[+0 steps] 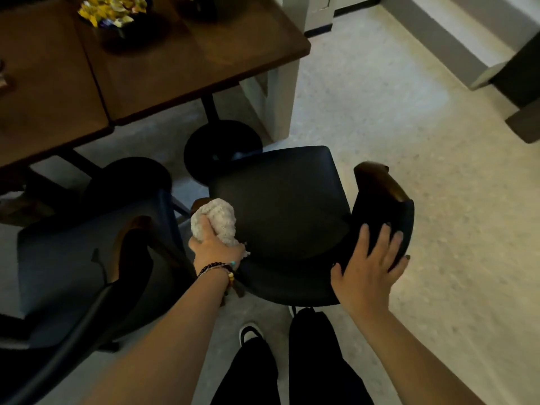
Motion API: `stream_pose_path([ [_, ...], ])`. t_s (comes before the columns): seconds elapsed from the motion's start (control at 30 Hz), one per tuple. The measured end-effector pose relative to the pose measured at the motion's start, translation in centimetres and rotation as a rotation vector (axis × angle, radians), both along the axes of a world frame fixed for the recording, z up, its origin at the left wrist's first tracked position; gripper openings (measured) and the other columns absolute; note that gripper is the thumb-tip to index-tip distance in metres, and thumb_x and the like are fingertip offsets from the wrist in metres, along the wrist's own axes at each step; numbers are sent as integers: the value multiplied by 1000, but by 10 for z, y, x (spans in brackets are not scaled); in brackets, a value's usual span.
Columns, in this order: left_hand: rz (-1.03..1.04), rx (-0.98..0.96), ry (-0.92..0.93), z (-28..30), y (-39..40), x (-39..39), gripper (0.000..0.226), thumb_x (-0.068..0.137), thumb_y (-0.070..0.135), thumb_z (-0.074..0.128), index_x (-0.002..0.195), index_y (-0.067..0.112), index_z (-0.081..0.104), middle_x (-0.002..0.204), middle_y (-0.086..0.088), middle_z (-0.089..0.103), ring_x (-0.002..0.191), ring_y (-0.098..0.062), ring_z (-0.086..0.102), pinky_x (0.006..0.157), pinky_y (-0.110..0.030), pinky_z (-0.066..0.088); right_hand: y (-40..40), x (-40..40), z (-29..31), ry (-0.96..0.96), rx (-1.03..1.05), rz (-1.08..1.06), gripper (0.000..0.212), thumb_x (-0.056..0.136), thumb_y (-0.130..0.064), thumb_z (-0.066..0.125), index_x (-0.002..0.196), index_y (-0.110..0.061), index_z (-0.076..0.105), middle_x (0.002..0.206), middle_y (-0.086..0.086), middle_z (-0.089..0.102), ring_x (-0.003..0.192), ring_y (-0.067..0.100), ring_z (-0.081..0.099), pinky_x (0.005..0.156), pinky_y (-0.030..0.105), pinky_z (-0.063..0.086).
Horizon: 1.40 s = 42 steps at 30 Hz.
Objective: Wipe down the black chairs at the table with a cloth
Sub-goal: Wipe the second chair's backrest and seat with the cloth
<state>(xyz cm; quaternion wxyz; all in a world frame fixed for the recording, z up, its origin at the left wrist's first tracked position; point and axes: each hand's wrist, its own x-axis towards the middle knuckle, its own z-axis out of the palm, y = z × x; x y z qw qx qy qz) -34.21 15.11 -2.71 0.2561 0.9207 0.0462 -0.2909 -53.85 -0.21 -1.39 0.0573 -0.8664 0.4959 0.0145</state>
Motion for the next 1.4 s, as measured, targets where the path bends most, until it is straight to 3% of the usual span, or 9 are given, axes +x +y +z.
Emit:
stream_pose_path([
  [0.1,159,-56,-40,-7,1,2,114,72,35,79,152,35,-3,148,-13,34,126,-39,45,99,-48,42,-18,-11,-10,-365,285,-538,112,73,-28,83,154,-22,6,162,11,0,146,40,11,113,59,23],
  [0.17,253,-115,-52,-12,5,-2,111,71,36,80,154,30,7,147,-11,41,129,-36,45,102,-43,39,-33,-15,-15,-722,647,-959,104,70,-23,85,151,-22,20,155,13,26,133,40,40,106,53,41],
  [0.23,338,-176,-21,-14,5,0,104,69,34,82,152,26,19,145,-8,44,129,-33,46,103,-40,39,-42,-18,-20,-907,906,-1112,85,70,-16,84,142,-18,40,135,10,53,115,34,56,99,52,49],
  [0.33,339,-142,94,-14,1,17,88,70,32,83,143,13,37,140,-10,49,123,-32,51,100,-43,46,-45,-19,-24,-937,945,-1109,74,70,-6,81,135,-20,49,123,6,60,107,31,59,95,49,51],
  [0.47,322,-84,120,-10,3,21,52,75,24,78,121,13,58,116,-9,64,87,-24,59,69,-34,51,-47,-17,-26,-934,921,-1112,73,72,-2,78,136,-18,49,120,6,60,107,32,59,92,45,53],
  [0.57,353,-127,75,-6,-2,21,54,73,22,74,124,19,58,115,-4,64,97,-26,61,81,-37,53,-56,-12,-24,-937,905,-1085,70,72,-1,76,135,-17,49,114,5,60,100,29,59,81,38,53],
  [0.93,481,-233,69,14,-50,33,56,77,18,70,130,14,56,116,-9,63,98,-30,62,82,-38,55,-126,26,-6,-941,944,-977,68,74,-1,74,135,-18,47,116,7,60,101,33,60,89,51,55],
  [1.13,556,-255,27,20,-81,34,59,77,18,70,133,13,52,119,-10,62,103,-32,61,87,-38,53,-169,45,0,-897,980,-915,59,75,-1,72,127,-21,52,109,5,61,94,31,60,61,40,58],
  [1.4,601,-295,78,8,-103,33,50,77,14,68,126,13,60,116,-7,65,99,-29,63,86,-43,56,-203,55,-11,-860,985,-821,58,78,-6,73,130,-20,52,116,5,62,101,30,60,90,52,54],
])
